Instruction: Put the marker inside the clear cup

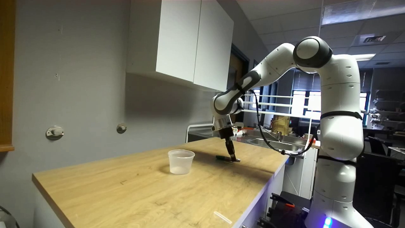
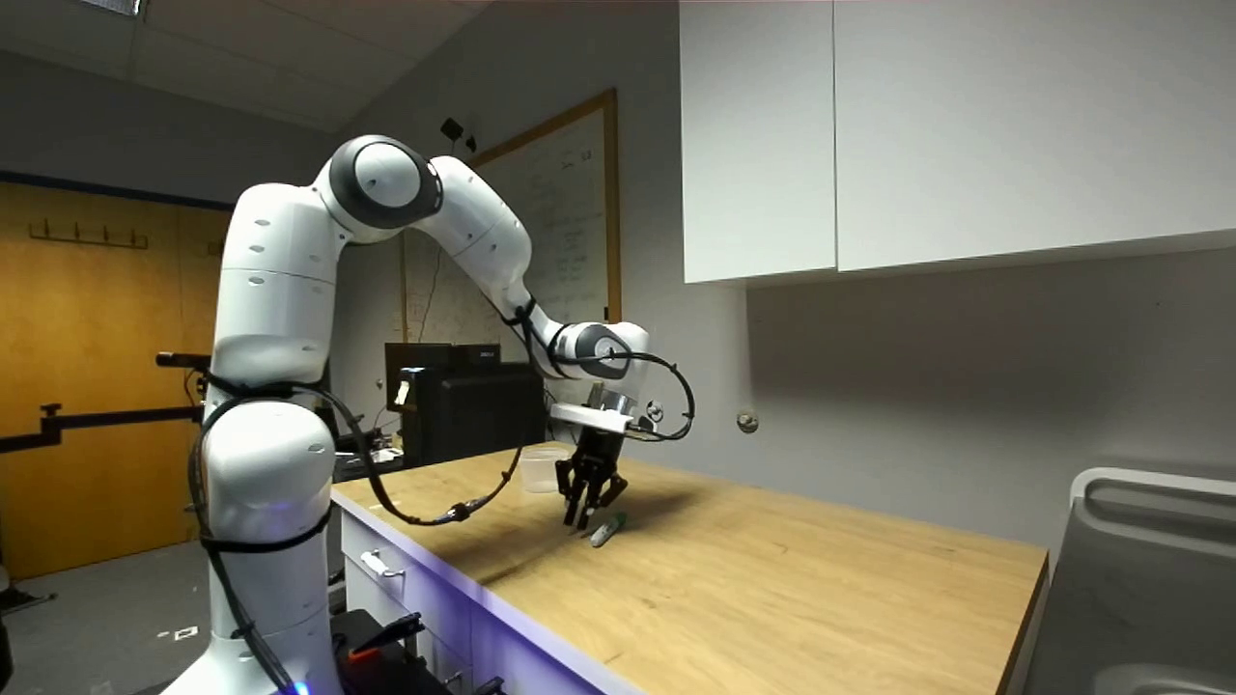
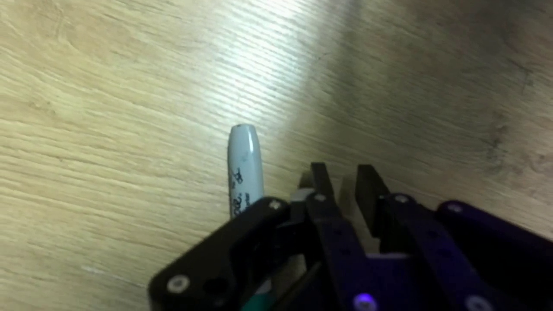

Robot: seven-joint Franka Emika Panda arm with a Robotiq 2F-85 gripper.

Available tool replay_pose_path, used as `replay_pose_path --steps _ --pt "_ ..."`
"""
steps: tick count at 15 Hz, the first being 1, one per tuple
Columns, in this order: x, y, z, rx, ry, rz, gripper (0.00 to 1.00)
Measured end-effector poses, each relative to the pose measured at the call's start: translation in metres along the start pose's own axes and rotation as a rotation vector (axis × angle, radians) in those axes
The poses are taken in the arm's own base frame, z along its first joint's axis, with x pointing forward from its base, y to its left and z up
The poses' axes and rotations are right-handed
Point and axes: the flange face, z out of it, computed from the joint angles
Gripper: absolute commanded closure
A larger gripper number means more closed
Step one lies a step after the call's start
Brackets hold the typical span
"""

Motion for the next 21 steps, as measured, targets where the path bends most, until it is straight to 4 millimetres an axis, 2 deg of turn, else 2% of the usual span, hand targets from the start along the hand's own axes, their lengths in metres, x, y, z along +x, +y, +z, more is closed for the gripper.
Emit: replay_pose_path --steps 6,7,10,17,18,19,21 --pt "-0.009 -0.007 -0.039 -0.034 0.056 -0.008 0.01" --pt "-0.010 -0.007 -0.044 -0.037 0.065 -0.006 0.00" --pt "-0.008 -0.003 -0.044 -0.037 0.067 -0.002 0.00" --pt "0.012 0.008 -0.006 -0.011 -0.001 -0.001 0.00" --pt "0.015 0.010 -0.002 -0.009 -0.009 -0.001 0.11" --pt "0.018 0.012 0.001 -0.009 -0.016 0.000 0.25" --pt "0.021 0.017 0.004 -0.008 -0.022 0.004 0.40"
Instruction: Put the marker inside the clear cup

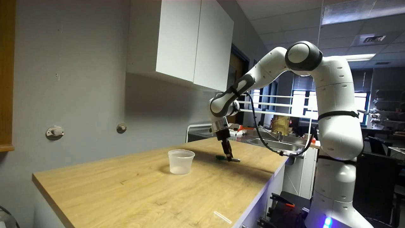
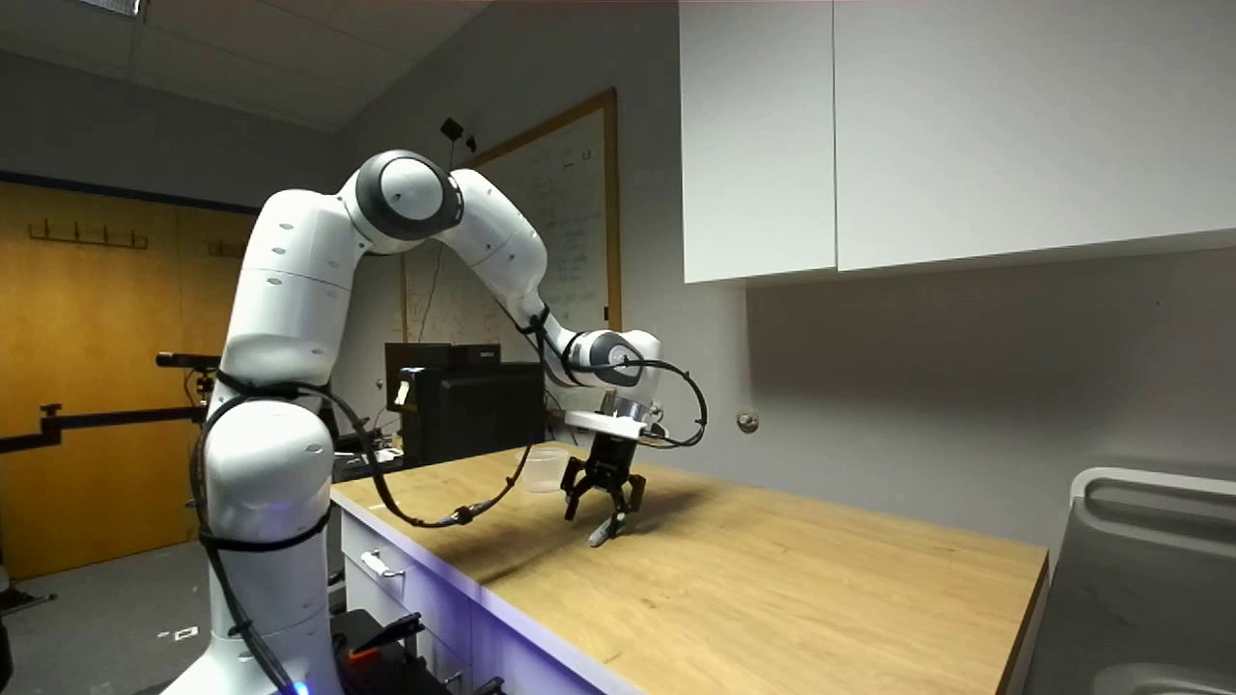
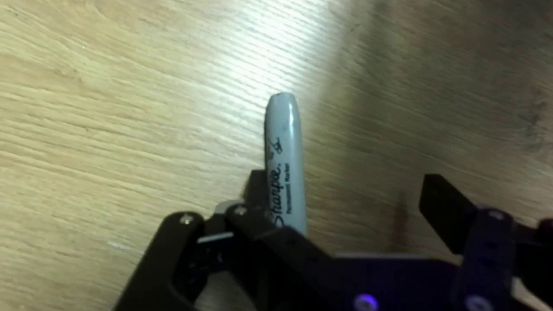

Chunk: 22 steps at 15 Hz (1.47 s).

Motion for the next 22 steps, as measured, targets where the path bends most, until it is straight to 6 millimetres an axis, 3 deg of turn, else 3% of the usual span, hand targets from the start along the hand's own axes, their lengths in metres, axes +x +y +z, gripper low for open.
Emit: replay_pose_path --steps 7,16,19,22 --pt "0.000 0.012 -0.006 -0.009 0.011 0.015 0.95" --pt "-0.001 0.012 -0.014 -0.016 0.025 0.032 0.92" --pt "-0.004 -0.002 -0.038 -0.035 0.073 0.156 0.92" --pt "-0.010 -0.035 -0.079 -0.056 0.158 0.291 0.92"
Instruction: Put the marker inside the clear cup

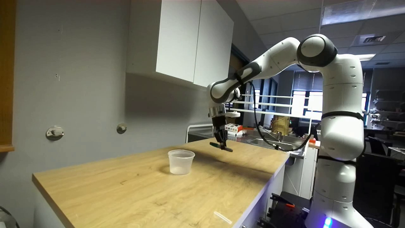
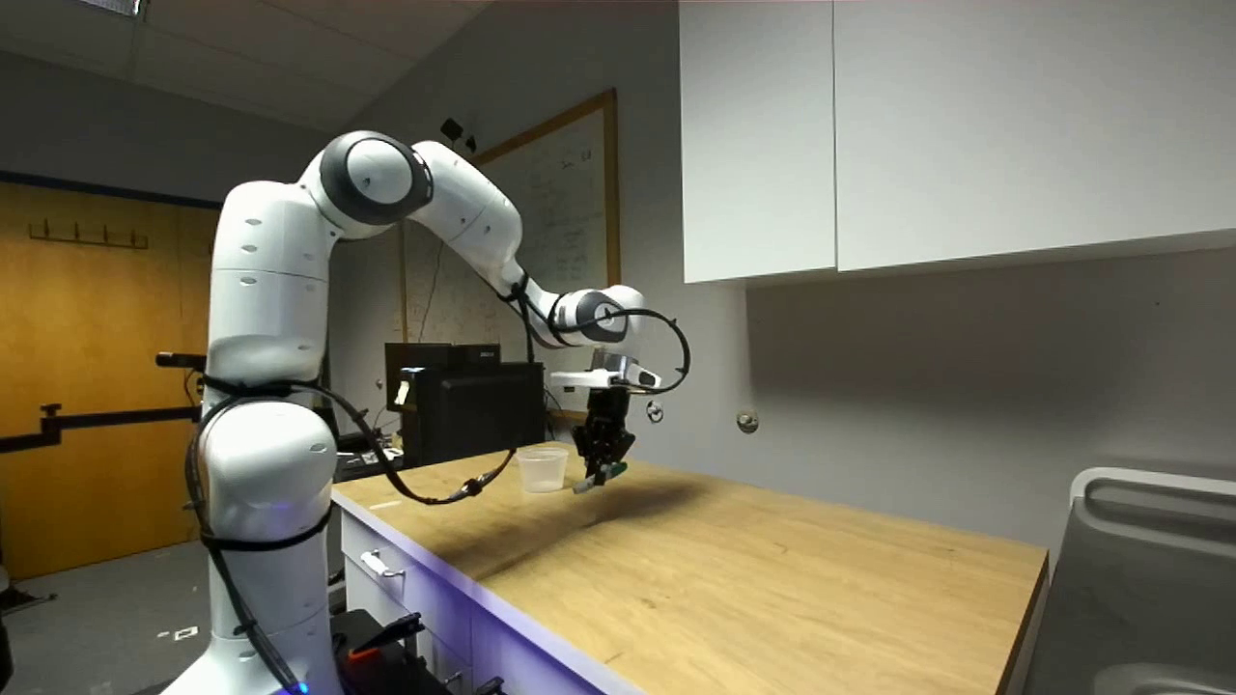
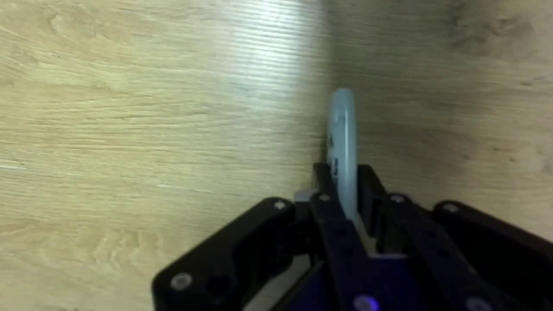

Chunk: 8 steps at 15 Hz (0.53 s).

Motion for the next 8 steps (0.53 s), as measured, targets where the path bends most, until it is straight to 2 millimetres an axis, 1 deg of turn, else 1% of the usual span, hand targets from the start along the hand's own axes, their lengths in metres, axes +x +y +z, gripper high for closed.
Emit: replay_pose_path --steps 2,4,6,8 --pt "-0.008 -0.023 -0.029 -0.005 0.059 0.090 0.92" --pt "-0.015 -0.045 -0.053 -0.007 0.115 0.181 0.92" --pt "-0.019 -0.068 -0.073 -0.003 0.177 0.271 0.93" --pt "-0.019 -0.093 -0.088 0.008 0.247 0.358 0.93"
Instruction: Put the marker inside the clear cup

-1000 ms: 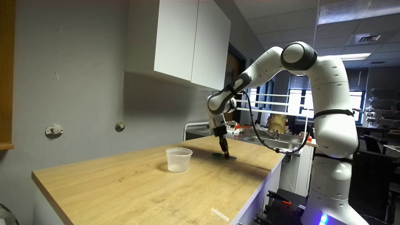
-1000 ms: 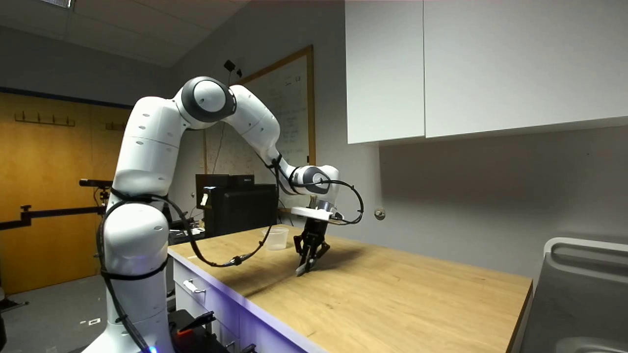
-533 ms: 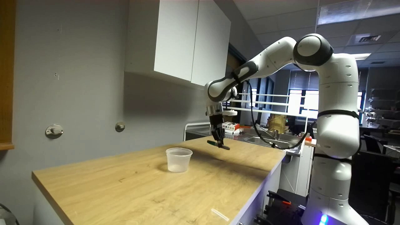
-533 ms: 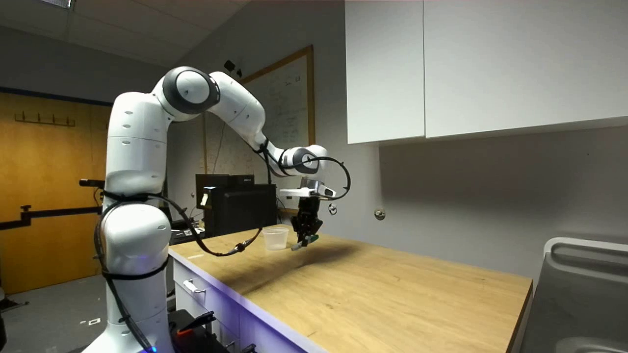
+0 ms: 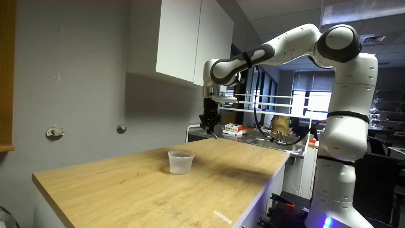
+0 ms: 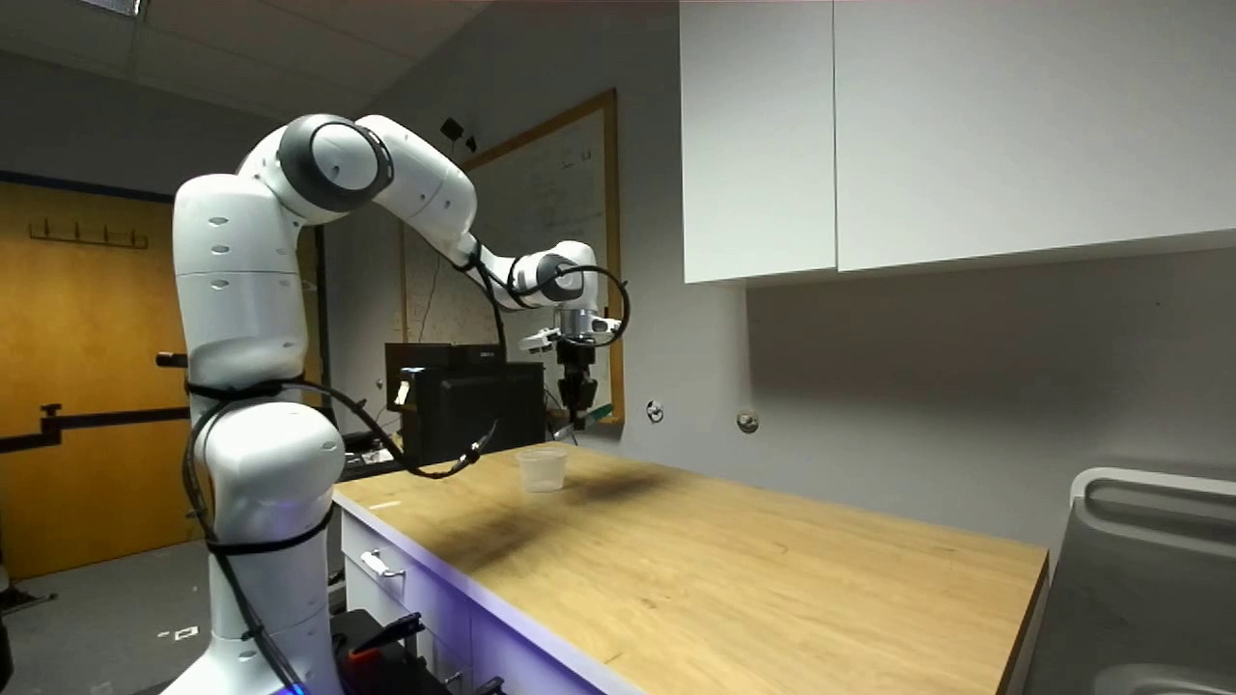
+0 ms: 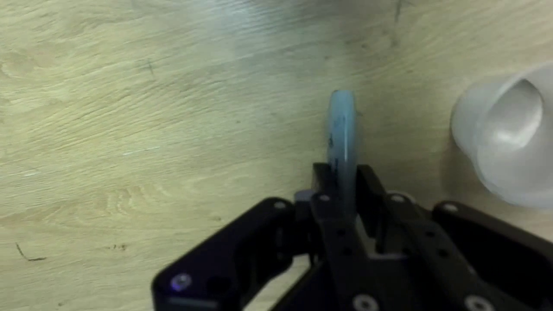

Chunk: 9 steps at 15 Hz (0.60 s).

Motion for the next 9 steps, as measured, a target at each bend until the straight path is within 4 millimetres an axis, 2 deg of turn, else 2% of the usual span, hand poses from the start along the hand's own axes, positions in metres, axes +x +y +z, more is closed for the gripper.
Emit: replay_pose_path --steps 4,9 --pt "-0.003 -0.045 -0.010 0.005 0.153 0.163 0.94" --pt "-0.006 -0.097 0.012 -0.075 0.282 0.301 0.94"
